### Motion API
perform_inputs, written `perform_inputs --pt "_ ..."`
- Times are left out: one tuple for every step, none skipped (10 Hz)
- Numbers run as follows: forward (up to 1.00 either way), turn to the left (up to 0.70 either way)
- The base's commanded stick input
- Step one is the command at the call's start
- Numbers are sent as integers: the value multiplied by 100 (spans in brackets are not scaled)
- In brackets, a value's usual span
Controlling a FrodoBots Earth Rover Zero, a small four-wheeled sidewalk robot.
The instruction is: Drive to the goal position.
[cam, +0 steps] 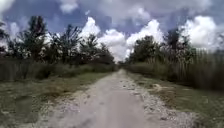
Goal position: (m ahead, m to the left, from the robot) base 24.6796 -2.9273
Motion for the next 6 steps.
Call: perform_inputs --pt "100 0" --pt "100 0" --pt "100 0" --pt "100 0" --pt "100 0" --pt "100 0"
